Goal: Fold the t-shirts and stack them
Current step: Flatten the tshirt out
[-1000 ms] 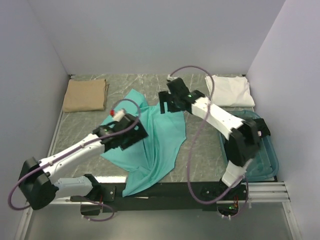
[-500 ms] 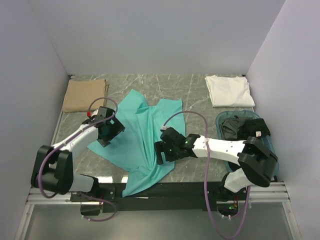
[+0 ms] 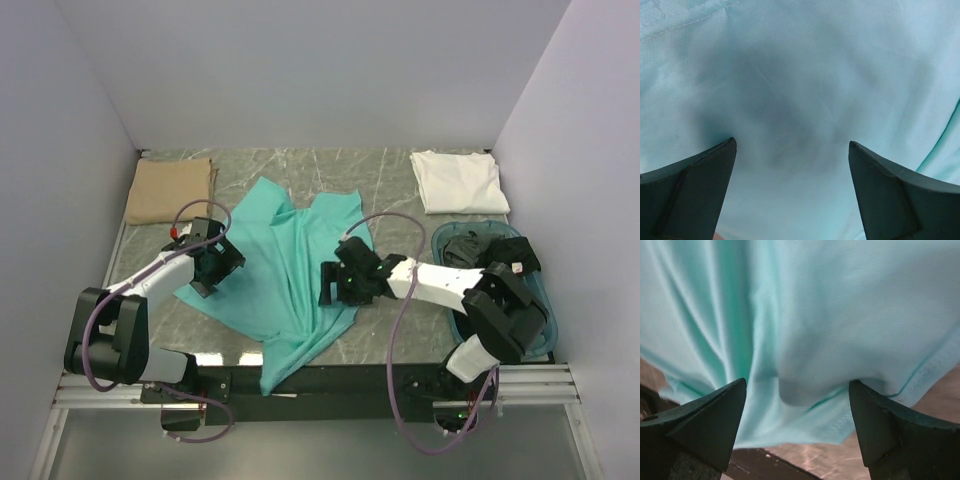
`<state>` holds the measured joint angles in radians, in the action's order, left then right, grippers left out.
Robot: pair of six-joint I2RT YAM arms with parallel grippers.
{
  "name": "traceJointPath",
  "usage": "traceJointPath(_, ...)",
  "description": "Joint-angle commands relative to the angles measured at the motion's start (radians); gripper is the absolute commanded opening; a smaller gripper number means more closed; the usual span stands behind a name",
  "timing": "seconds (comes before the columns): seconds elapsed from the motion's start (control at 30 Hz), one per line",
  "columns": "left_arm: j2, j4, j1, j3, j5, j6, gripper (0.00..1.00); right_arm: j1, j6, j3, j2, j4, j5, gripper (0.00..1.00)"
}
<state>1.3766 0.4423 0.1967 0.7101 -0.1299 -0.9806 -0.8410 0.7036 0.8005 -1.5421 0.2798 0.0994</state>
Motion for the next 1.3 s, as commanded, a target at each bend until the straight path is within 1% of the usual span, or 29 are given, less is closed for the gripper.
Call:
traceJointPath(0.0, -0.031, 0.003, -0.006, -0.009, -0.031, 0.019, 0.99, 0.155, -0.09, -0.015, -0.032, 0.073, -0.072, 0.9)
traceJointPath(0.07, -0.033, -0.002, -0.006, -0.009, -0.025, 0.022, 0.99, 0.219, -0.125, 0.015, -0.058, 0.097, -0.098, 0.9)
traceJointPath(0.1, -0.033, -0.007, -0.006, -0.009, -0.025, 0.022, 1.0, 0.276, -0.162, 0.06, -0.07, 0.126, -0.121, 0.9)
traceJointPath(0.17, -0.024, -0.014, -0.006, -0.006, -0.025, 0.023, 0.99, 0.327, -0.2, 0.112, -0.119, 0.142, -0.129, 0.9)
traceJointPath(0.23, -0.014, -0.022, -0.006, -0.001, -0.022, 0.023, 0.99, 0.419, -0.251, 0.199, -0.17, 0.153, -0.104, 0.9)
traceJointPath(0.27, -0.001, -0.025, -0.006, 0.0, -0.017, 0.022, 1.0, 0.446, -0.259, 0.276, -0.229, 0.183, -0.109, 0.9)
traceJointPath(0.3, 0.005, -0.027, -0.006, 0.003, -0.011, 0.02, 0.99, 0.479, -0.28, 0.314, -0.26, 0.2, -0.121, 0.9)
traceJointPath(0.37, 0.024, -0.028, -0.006, 0.006, -0.016, 0.02, 0.99, 0.503, -0.306, 0.423, -0.344, 0.228, -0.148, 0.9)
traceJointPath(0.47, 0.041, -0.039, -0.006, 0.011, -0.02, 0.026, 0.99, 0.539, -0.349, 0.534, -0.441, 0.259, -0.142, 0.91)
traceJointPath(0.57, 0.058, -0.053, -0.006, 0.023, 0.002, 0.03, 0.99, 0.577, -0.357, 0.713, -0.531, 0.326, -0.118, 0.91)
traceJointPath(0.67, 0.065, -0.068, -0.006, 0.037, 0.022, 0.028, 0.99, 0.592, -0.392, 0.822, -0.596, 0.344, -0.115, 0.91)
traceJointPath(0.83, 0.082, -0.088, -0.006, 0.086, 0.053, 0.031, 0.99, 0.596, -0.452, 0.946, -0.641, 0.366, -0.125, 0.91)
traceJointPath(0.93, 0.079, -0.033, -0.006, 0.153, 0.035, 0.034, 0.99, 0.596, -0.477, 1.029, -0.627, 0.415, -0.153, 0.91)
traceJointPath(1.0, 0.058, 0.002, -0.006, 0.19, -0.017, 0.017, 0.99, 0.586, -0.49, 1.036, -0.57, 0.42, -0.162, 0.91)
traceJointPath(1.03, 0.023, 0.039, -0.006, 0.196, -0.037, 0.008, 0.99, 0.58, -0.493, 1.025, -0.514, 0.417, -0.173, 0.91)
traceJointPath(1.1, -0.02, 0.079, -0.006, 0.198, -0.106, -0.022, 0.99, 0.57, -0.492, 0.949, -0.442, 0.383, -0.184, 0.91)
traceJointPath(1.13, -0.063, 0.1, -0.006, 0.193, -0.137, -0.038, 0.99, 0.551, -0.486, 0.915, -0.361, 0.369, -0.19, 0.91)
traceJointPath(1.2, -0.106, 0.171, -0.011, 0.164, -0.212, -0.079, 0.99, 0.533, -0.445, 0.777, -0.267, 0.313, -0.216, 0.91)
traceJointPath(1.23, -0.143, 0.194, -0.014, 0.151, -0.229, -0.095, 0.99, 0.517, -0.426, 0.67, -0.174, 0.291, -0.221, 0.91)
traceJointPath(1.27, -0.16, 0.229, -0.031, 0.111, -0.24, -0.107, 1.0, 0.508, -0.385, 0.613, -0.124, 0.248, -0.221, 0.91)
